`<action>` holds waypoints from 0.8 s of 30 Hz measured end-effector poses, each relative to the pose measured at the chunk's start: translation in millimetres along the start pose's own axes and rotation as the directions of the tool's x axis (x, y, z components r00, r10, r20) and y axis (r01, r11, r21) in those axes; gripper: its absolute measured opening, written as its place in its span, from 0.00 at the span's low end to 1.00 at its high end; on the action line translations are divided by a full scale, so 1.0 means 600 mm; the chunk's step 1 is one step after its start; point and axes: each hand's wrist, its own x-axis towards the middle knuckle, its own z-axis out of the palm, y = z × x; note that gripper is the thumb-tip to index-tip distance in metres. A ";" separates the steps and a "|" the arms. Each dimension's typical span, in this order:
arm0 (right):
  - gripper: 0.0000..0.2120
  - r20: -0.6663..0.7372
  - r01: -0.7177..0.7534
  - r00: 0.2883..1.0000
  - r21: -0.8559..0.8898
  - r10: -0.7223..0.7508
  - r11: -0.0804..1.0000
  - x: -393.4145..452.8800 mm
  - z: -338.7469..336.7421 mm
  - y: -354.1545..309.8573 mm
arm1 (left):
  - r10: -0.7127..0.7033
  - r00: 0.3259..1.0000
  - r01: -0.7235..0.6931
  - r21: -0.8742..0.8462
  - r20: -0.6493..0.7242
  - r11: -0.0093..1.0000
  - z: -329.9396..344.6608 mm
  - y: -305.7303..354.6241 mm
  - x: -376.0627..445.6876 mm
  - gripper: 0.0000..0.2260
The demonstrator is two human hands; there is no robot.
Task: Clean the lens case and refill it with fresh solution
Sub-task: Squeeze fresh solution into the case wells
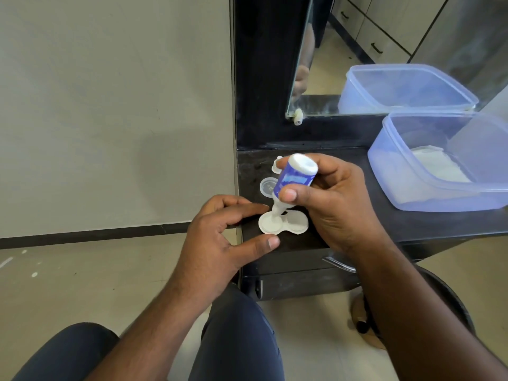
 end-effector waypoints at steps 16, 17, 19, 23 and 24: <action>0.21 -0.135 -0.015 0.990 0.137 0.034 0.990 -0.007 -0.037 0.000 | 0.013 1.000 -0.013 -0.021 -0.026 1.000 0.002 0.001 0.001 0.20; 0.20 -0.129 -0.020 0.991 0.117 0.036 0.993 -0.007 -0.037 0.000 | 0.016 1.000 -0.016 -0.018 -0.026 1.000 0.002 0.001 0.001 0.20; 0.19 -0.115 -0.021 0.993 0.085 0.030 0.996 -0.009 -0.038 0.000 | 0.021 0.999 -0.022 -0.014 -0.024 1.000 0.002 0.002 0.001 0.20; 0.12 -0.115 -0.018 0.993 0.032 0.022 0.999 -0.009 -0.037 0.001 | 0.029 0.999 -0.030 -0.011 -0.019 1.000 0.002 0.001 0.001 0.19; 0.12 -0.112 -0.021 0.993 0.025 0.023 0.999 -0.010 -0.036 0.001 | 0.033 0.999 -0.033 -0.006 -0.020 0.999 0.001 0.000 0.001 0.19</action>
